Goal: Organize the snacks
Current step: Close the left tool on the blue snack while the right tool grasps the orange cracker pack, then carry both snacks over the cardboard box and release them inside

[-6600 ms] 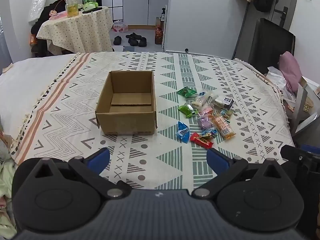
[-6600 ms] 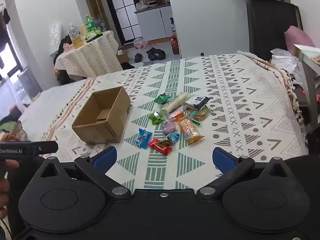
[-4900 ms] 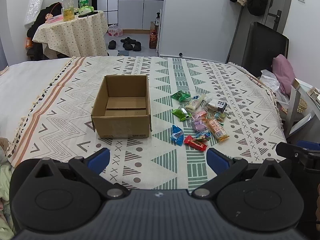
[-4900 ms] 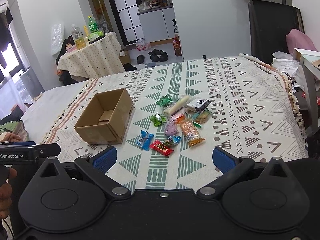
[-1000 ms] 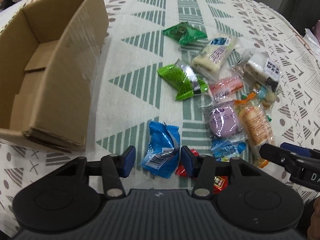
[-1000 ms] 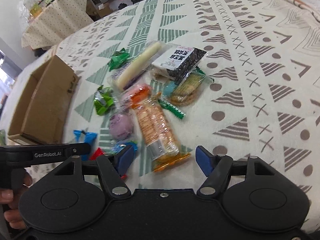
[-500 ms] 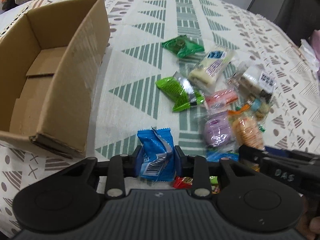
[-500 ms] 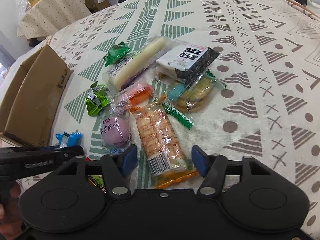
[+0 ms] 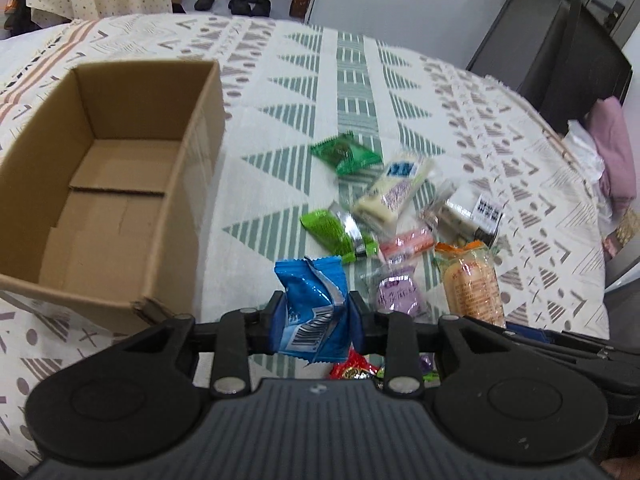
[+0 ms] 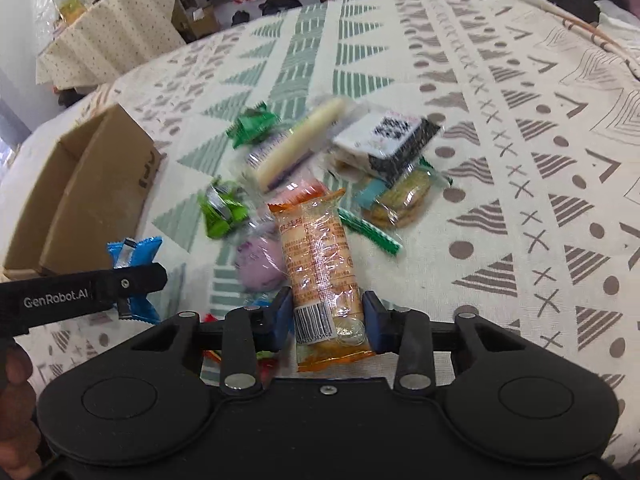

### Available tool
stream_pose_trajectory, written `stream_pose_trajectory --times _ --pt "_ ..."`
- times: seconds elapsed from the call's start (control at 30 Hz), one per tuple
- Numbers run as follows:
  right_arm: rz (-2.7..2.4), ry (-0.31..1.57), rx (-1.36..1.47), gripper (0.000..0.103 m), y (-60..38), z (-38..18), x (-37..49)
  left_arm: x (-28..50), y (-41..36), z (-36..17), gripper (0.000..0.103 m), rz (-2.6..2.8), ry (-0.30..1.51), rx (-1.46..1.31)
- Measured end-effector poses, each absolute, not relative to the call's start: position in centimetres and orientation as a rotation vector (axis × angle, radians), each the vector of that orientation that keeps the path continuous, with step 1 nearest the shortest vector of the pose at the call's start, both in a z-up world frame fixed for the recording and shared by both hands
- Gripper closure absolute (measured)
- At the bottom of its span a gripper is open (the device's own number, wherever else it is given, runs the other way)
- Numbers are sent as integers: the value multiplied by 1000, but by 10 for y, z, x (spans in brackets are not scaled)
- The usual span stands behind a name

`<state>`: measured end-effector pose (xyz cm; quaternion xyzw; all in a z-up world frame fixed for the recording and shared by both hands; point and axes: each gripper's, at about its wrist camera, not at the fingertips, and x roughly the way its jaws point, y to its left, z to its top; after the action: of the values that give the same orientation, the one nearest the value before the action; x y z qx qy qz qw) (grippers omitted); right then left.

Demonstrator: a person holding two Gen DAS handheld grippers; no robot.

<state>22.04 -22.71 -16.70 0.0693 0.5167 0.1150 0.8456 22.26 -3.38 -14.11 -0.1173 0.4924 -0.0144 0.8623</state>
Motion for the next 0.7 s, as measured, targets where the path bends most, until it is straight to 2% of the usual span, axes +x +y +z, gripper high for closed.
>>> stream_pose_trajectory --times 0.4,0.7 --pt "239 1026 197 67 -201 -126 212 210 11 -101 72 -16 907 -351" --pt "273 988 183 66 -162 -103 211 207 47 -93 72 19 868 -438"
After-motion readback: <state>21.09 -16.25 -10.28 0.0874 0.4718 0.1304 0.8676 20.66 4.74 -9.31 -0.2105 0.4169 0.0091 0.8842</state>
